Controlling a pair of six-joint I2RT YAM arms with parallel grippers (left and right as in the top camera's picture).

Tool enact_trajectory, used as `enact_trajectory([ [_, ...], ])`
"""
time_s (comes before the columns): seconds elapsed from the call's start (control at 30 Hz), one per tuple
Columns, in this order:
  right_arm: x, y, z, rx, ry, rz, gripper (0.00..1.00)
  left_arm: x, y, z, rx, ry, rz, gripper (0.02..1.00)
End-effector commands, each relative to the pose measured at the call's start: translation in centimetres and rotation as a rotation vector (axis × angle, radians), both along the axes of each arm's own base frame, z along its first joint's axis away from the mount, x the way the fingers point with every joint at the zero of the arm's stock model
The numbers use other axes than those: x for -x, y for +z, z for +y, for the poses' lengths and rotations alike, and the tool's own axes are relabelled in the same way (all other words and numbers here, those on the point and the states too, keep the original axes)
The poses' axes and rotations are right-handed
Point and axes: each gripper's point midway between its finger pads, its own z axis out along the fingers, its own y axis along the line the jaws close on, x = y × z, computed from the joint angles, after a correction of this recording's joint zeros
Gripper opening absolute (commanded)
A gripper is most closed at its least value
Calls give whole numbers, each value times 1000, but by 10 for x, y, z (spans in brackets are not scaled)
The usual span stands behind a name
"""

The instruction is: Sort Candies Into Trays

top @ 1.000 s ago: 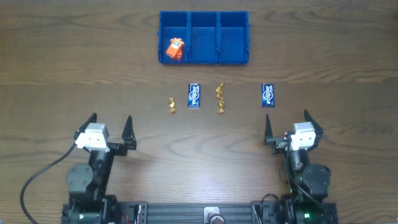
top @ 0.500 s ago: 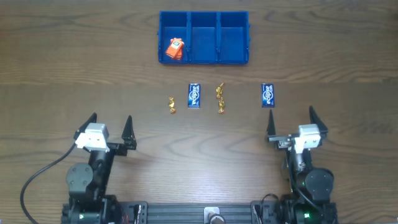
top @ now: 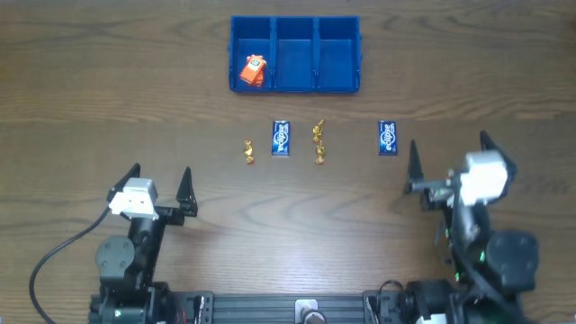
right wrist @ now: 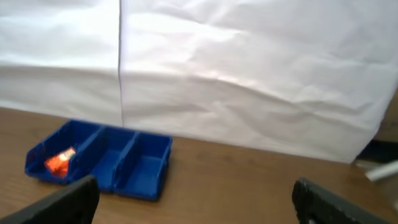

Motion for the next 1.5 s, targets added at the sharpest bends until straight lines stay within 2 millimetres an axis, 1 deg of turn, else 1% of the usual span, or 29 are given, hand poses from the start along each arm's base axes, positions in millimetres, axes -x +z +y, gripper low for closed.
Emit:
enact_trajectory([
  [0.03,-46,-10,1,30,-10,236,998,2,-16,-4,-6,-27,52,998],
  [0.1,-66,-29,3,10,-16,364,998,2,-16,-4,-6,-27,52,998],
  [0.2,-94,-70,6,-31,-35,570,998,2,-16,-4,-6,-27,52,998],
  [0.27,-110,-101,7,-66,-58,686,998,2,-16,-4,-6,-27,52,998],
  [0.3,-118,-120,7,-75,-68,746,998,2,-16,-4,-6,-27,52,998],
  [0.33,-123,-134,8,-76,-73,786,998,2,-16,-4,-6,-27,52,996],
  [0.37,-129,-153,9,-74,-69,834,998,2,-16,-4,-6,-27,52,998],
  [0.4,-132,-163,10,-72,-70,859,998,2,-16,-4,-6,-27,52,998],
  [0.43,-137,-181,12,-72,-66,901,998,2,-16,-4,-6,-27,52,998],
  [0.5,-143,-207,14,-74,-58,959,998,2,-16,-4,-6,-27,52,998],
  [0.53,-147,-225,16,-73,-56,992,998,2,-16,-4,-6,-27,52,998],
  [0.7,-151,-265,19,-76,-48,1077,998,2,-16,-4,-6,-27,52,998],
  [0.8,-149,-285,19,-75,-54,1122,998,2,-16,-4,-6,-27,52,998],
  [0.87,-148,-293,18,-74,-56,1143,998,2,-16,-4,-6,-27,52,998],
  [1.03,-139,-297,17,-68,-63,1181,1000,2,-16,-4,-6,-27,52,998],
  [1.2,-133,-300,9,-57,-120,1207,998,2,-16,-4,-6,-27,52,998],
  [1.37,-131,-301,8,-53,-124,1215,998,2,-16,-4,-6,-27,52,998],
  [1.5,-130,-310,8,-51,-126,1236,998,2,-16,-4,-6,-27,52,998],
])
